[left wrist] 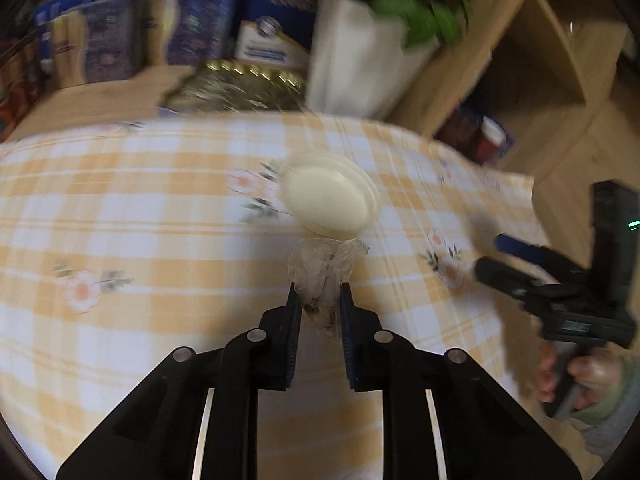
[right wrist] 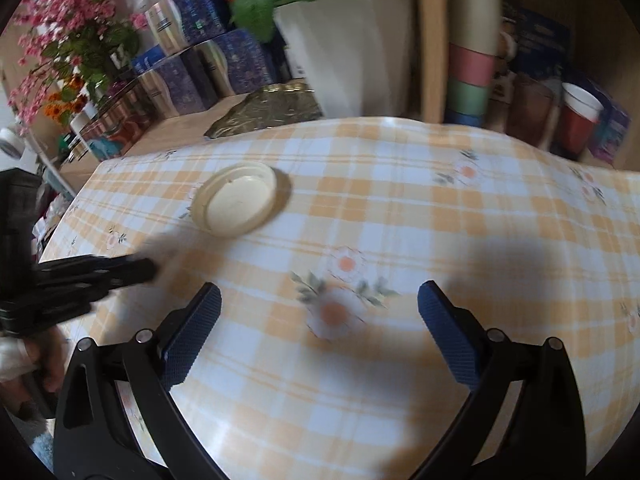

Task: Collect trash
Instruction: 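Grasp the white round lid with the right gripper while the left holds the wrapper, then carry the white lid and plastic wrapper over the brown bin with both grippers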

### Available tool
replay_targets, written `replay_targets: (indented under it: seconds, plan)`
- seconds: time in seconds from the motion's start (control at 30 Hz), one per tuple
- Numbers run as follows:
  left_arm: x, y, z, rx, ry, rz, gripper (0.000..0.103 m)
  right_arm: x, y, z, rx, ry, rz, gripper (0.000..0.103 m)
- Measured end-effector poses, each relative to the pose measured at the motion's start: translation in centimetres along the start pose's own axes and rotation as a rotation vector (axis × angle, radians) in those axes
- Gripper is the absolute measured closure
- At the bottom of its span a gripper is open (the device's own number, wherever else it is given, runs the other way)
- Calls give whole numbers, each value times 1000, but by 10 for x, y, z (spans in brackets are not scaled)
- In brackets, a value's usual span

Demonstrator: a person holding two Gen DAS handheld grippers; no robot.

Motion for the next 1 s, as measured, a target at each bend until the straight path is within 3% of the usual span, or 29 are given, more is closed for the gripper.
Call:
replay_targets:
  seconds: [0.33, 0.5, 0.67, 0.77, 1.0]
  plan:
    - [109, -10, 91, 99, 153, -185, 85, -73, 30, 64, 108, -46, 72, 6]
    - [139, -30, 123, 156, 195, -203, 85, -106, 45, 79, 73, -57, 124, 6]
    - [156, -48, 134, 167, 201, -206, 85, -124, 58, 89, 102, -140, 132, 6]
    - [166, -54, 133, 170, 199, -215, 85, -119, 61, 92, 123, -167, 106, 15]
    - [184, -67, 105, 117, 187, -235, 85, -62, 39, 100, 177, -120, -1, 16]
Point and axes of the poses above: each gripper's, at about its wrist camera, not at the fingertips, and x roughly against the way its jaws point, z to its left, y to its top, the point moved 6 cm from there along -x, roughly the way its jaws point, and after that the axes turned 1 degree about z, right-handed, at the moved point
